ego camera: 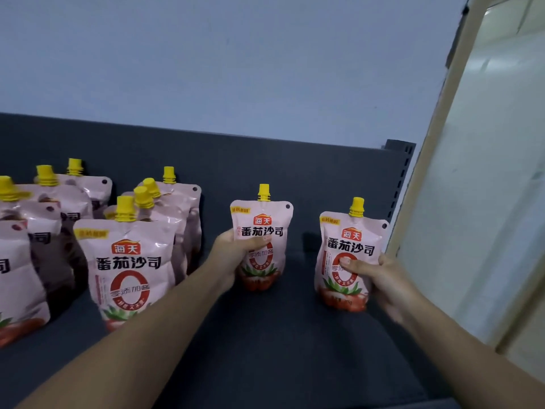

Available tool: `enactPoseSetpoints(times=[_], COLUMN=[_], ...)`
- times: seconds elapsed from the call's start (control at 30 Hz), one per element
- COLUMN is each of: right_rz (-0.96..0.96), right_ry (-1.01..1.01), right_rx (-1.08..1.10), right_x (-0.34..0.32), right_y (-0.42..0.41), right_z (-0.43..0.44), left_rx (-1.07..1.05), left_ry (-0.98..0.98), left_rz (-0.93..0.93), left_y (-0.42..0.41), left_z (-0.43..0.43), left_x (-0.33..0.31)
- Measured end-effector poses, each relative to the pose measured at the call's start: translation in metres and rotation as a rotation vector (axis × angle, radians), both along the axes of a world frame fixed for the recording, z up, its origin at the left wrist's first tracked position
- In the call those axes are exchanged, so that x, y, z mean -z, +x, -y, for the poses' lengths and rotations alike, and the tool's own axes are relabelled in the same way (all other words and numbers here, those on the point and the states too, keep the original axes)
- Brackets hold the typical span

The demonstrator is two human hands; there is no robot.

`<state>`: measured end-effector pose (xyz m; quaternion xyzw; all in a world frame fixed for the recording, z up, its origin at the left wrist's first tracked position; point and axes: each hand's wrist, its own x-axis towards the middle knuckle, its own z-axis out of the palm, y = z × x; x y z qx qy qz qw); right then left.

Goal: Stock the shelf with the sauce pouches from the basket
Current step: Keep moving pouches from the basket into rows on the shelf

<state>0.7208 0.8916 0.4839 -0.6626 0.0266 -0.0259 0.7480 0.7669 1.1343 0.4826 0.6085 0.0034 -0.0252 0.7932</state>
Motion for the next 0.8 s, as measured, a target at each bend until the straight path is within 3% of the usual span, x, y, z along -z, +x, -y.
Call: enactPoseSetpoints(times=[0.27, 0.43, 0.63, 0.8], right_rz=[0.003, -0.025, 0.085, 0.080], right_ry=[-0.031, -0.345, -0.650, -0.643], right_rx=[-0.031, -0.216, -0.159, -0.134], right_x=[-0.003, -0.002, 0.003, 0.008], right_y=[0.041, 0.050, 0.071, 0.094], right_z=[0.024, 0.045, 0.056, 0.053], left_rx=[-0.022, 0.113, -0.120, -0.279], left_ry=[0.174, 0.505, 0.669, 0.713], left_rz=[0.077, 0.099, 0.165, 0.173], left_y=[0.017, 0.007, 0.011, 0.026], left_z=[0.011, -0.002, -0.001, 0.010], left_x=[-0.002, 0.007, 0.018, 0.025])
